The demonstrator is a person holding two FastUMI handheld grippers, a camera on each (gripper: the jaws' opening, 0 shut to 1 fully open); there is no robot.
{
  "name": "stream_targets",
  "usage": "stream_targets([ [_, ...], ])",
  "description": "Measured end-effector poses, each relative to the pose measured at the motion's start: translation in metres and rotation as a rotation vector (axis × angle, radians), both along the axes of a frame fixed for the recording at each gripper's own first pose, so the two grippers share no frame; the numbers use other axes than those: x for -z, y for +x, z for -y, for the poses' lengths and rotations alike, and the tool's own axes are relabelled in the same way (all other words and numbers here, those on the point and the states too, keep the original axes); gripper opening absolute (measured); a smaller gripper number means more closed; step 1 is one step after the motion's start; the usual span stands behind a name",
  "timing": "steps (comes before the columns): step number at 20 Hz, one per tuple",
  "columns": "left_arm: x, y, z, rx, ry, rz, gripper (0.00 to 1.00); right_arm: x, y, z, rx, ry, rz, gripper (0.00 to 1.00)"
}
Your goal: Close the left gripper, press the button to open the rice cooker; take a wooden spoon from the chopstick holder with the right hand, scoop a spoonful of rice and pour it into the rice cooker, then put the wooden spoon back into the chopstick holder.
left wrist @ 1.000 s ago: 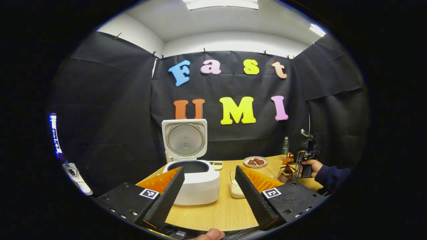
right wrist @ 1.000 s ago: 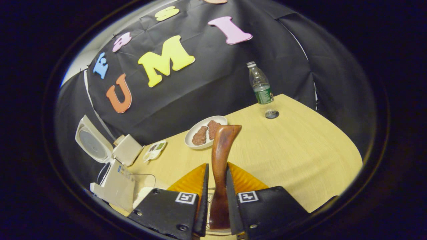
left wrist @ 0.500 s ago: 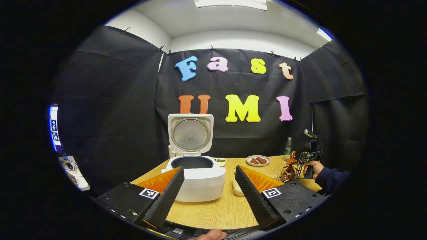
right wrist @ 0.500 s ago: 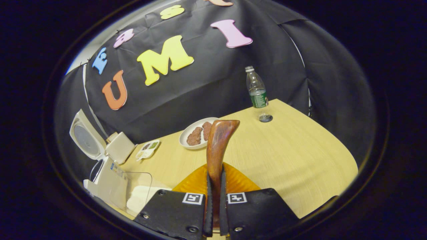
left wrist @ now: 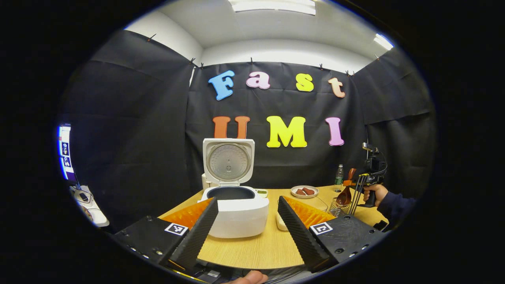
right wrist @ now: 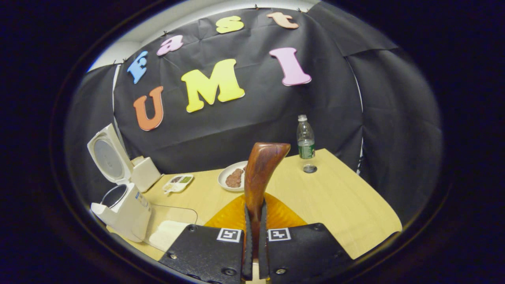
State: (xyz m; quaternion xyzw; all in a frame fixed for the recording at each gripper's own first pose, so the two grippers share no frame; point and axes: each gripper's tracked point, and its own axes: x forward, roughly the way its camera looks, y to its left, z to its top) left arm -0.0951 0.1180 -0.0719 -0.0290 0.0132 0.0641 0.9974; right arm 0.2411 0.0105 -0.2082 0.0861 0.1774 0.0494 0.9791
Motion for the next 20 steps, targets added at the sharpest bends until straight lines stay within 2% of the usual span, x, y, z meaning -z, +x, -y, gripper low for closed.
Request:
stream_targets([
  [5, 0.006, -0.008, -0.011, -0.013, -0.006, -0.002, 0.96, -0.05, -0.023, -0.023, -0.026, -0.036, 0.111, 0.11],
  [8, 0.012, -0.008, -0.013, -0.015, -0.003, -0.018, 0.95, -0.071, -0.037, -0.046, -0.038, -0.017, 0.154, 0.11],
  [11, 0.021, -0.008, -0.017, -0.023, -0.004, -0.038, 0.95, -0.084, -0.045, -0.08, -0.088, 0.004, 0.181, 0.11],
  [15, 0.022, -0.01, -0.02, -0.025, -0.011, -0.035, 0.95, -0.073, -0.045, -0.116, -0.118, -0.031, 0.197, 0.11],
  [20, 0.03, -0.006, -0.023, -0.028, -0.013, -0.043, 0.95, -0.032, -0.032, -0.168, -0.18, -0.047, 0.147, 0.11],
])
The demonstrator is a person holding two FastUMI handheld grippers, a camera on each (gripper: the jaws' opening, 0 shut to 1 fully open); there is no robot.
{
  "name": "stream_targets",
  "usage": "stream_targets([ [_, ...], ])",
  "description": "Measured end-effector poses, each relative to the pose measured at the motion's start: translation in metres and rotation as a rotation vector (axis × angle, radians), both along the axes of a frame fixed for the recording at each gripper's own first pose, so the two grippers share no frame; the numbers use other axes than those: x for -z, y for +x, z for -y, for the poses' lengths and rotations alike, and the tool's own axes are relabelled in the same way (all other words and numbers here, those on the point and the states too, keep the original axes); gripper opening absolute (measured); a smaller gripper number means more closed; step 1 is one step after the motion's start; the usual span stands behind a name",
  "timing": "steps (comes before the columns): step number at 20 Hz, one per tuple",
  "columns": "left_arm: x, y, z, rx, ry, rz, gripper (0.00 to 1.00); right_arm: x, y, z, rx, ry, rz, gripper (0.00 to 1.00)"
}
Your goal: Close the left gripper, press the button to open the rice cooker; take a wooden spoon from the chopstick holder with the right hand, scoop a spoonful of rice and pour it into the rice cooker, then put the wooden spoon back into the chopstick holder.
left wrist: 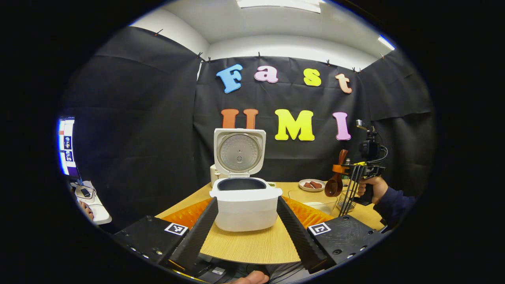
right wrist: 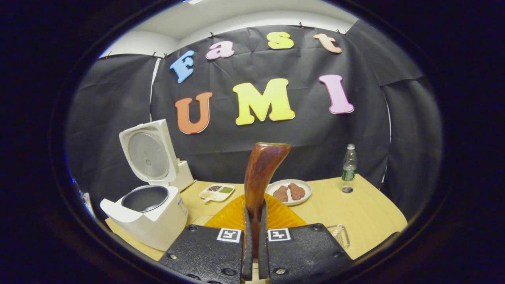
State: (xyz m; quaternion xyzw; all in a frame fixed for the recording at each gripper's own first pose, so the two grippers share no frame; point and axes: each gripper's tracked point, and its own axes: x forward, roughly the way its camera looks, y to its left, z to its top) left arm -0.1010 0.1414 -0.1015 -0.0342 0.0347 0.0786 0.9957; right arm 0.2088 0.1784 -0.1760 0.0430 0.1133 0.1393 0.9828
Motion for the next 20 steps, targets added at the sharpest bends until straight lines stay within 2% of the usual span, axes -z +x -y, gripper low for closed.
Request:
stream_targets([
  [6, 0.01, 0.003, -0.001, 0.003, -0.004, -0.02, 0.95, 0.069, 0.022, -0.046, -0.027, -0.1, -0.054, 0.11],
  [11, 0.014, 0.0, 0.0, 0.014, -0.009, -0.031, 0.95, 0.1, 0.028, -0.054, 0.021, -0.178, -0.04, 0.11],
  [13, 0.017, 0.001, 0.001, 0.021, -0.007, -0.031, 0.95, 0.105, 0.021, -0.063, 0.027, -0.147, -0.055, 0.11],
  [20, 0.025, 0.003, 0.0, 0.022, -0.034, -0.043, 0.95, 0.108, -0.003, -0.103, -0.103, 0.031, -0.149, 0.11],
])
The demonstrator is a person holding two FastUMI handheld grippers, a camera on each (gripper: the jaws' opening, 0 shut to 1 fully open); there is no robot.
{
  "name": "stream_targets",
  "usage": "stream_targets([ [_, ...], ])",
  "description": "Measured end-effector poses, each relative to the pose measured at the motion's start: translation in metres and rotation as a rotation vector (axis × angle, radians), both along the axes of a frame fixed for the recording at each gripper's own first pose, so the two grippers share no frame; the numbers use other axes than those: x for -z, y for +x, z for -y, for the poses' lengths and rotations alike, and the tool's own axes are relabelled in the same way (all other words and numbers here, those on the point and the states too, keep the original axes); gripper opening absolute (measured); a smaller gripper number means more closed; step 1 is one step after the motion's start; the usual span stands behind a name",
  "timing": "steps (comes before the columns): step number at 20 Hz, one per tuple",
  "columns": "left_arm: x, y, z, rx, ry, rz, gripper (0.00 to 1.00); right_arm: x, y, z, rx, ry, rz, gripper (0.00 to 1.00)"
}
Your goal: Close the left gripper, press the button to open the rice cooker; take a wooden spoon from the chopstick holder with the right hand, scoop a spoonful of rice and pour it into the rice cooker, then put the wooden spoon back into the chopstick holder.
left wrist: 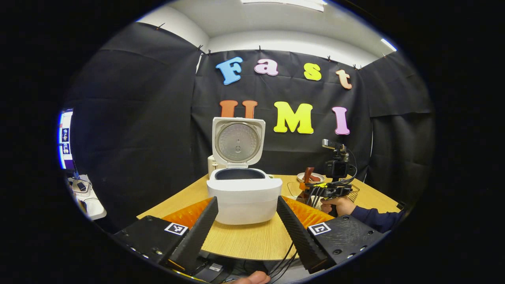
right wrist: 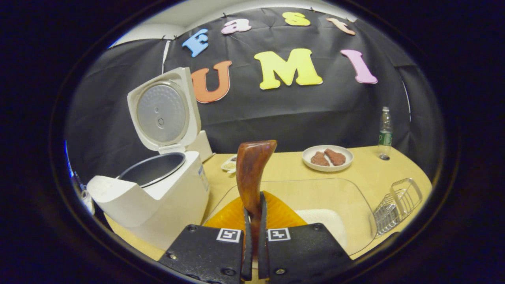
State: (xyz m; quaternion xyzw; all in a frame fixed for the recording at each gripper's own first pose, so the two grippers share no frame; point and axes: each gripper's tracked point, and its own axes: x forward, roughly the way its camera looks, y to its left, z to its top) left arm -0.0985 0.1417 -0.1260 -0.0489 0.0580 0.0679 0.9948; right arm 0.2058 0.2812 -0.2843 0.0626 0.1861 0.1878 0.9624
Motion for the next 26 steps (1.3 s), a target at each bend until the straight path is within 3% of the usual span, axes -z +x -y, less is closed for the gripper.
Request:
stream_targets([
  [3, 0.004, 0.001, 0.0, 0.0, -0.008, -0.007, 0.95, 0.001, 0.003, 0.01, 0.009, 0.081, -0.064, 0.11],
  [9, 0.013, 0.004, 0.002, 0.002, -0.008, -0.031, 0.95, 0.0, 0.016, 0.041, 0.052, 0.422, -0.245, 0.11],
  [19, 0.018, 0.006, 0.002, 0.006, 0.004, -0.047, 0.95, -0.051, 0.031, 0.101, 0.134, 0.769, -0.21, 0.11],
  [21, 0.015, 0.005, 0.002, 0.012, 0.007, -0.039, 0.95, -0.066, 0.03, 0.109, 0.132, 0.894, -0.212, 0.11],
  [24, 0.013, 0.003, 0.003, 0.021, 0.006, -0.031, 0.95, -0.104, 0.026, 0.112, 0.083, 1.218, -0.253, 0.1],
  [26, 0.012, 0.003, 0.001, 0.022, 0.005, -0.028, 0.95, -0.116, 0.026, 0.112, 0.058, 1.327, -0.281, 0.1],
])
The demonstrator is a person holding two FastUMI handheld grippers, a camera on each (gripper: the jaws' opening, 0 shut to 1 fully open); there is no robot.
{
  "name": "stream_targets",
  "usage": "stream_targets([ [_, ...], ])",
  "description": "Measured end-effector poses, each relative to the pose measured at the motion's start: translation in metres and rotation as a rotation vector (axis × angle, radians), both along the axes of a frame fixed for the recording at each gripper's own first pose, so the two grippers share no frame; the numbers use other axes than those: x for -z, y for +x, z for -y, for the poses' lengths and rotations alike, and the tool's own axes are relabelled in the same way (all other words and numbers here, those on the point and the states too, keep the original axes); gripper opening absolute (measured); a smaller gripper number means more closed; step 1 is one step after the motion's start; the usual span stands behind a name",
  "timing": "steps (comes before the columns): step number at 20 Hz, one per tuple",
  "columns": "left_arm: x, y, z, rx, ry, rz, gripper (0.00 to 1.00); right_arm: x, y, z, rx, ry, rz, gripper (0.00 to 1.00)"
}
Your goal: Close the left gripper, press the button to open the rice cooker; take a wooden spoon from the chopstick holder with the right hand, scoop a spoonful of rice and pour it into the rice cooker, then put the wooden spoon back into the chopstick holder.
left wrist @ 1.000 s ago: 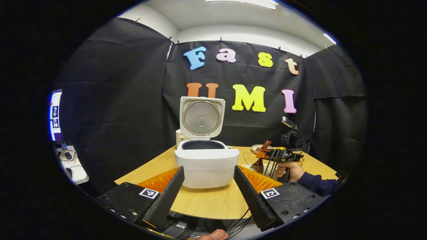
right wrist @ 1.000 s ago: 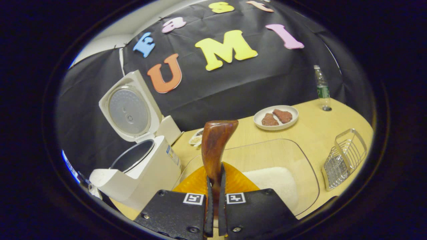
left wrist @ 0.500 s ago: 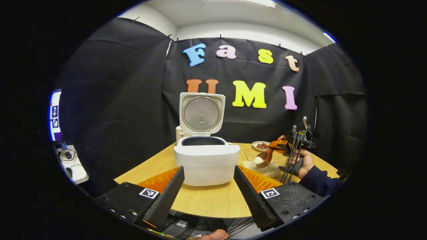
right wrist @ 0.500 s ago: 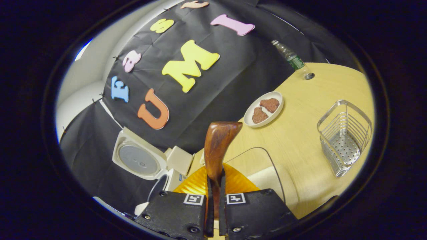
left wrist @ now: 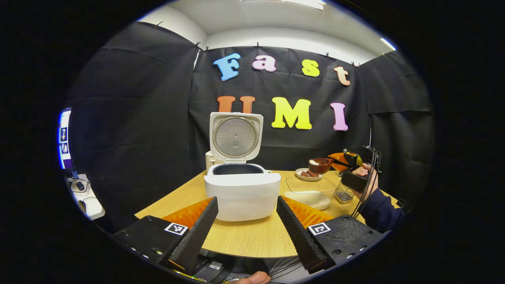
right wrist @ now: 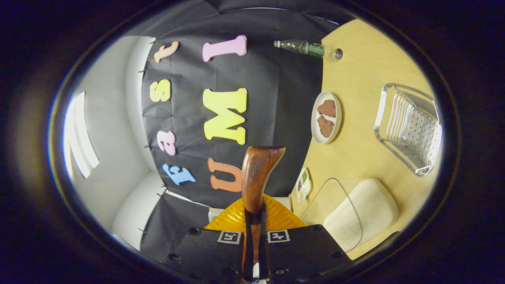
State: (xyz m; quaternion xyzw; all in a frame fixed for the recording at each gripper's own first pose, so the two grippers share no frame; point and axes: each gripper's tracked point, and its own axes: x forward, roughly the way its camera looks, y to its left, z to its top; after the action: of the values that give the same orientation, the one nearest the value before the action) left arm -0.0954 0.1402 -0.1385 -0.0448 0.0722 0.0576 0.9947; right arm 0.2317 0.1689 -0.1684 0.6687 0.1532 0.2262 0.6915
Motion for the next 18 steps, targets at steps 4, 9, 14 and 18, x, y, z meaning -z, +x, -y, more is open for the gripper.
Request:
stream_targets([
  [4, -0.003, -0.007, -0.003, 0.005, -0.002, 0.01, 0.95, -0.013, 0.004, -0.012, -0.008, 0.011, -0.003, 0.1],
  [9, -0.012, -0.014, -0.006, 0.029, -0.027, 0.04, 0.95, -0.037, 0.007, -0.057, -0.043, -0.063, 0.019, 0.1],
  [14, -0.021, -0.023, -0.015, 0.028, -0.015, 0.063, 0.95, -0.055, 0.013, -0.131, -0.101, -0.176, 0.049, 0.11],
  [18, -0.022, -0.033, -0.029, 0.022, -0.019, 0.074, 0.95, -0.06, 0.021, -0.192, -0.146, -0.266, 0.068, 0.11],
])
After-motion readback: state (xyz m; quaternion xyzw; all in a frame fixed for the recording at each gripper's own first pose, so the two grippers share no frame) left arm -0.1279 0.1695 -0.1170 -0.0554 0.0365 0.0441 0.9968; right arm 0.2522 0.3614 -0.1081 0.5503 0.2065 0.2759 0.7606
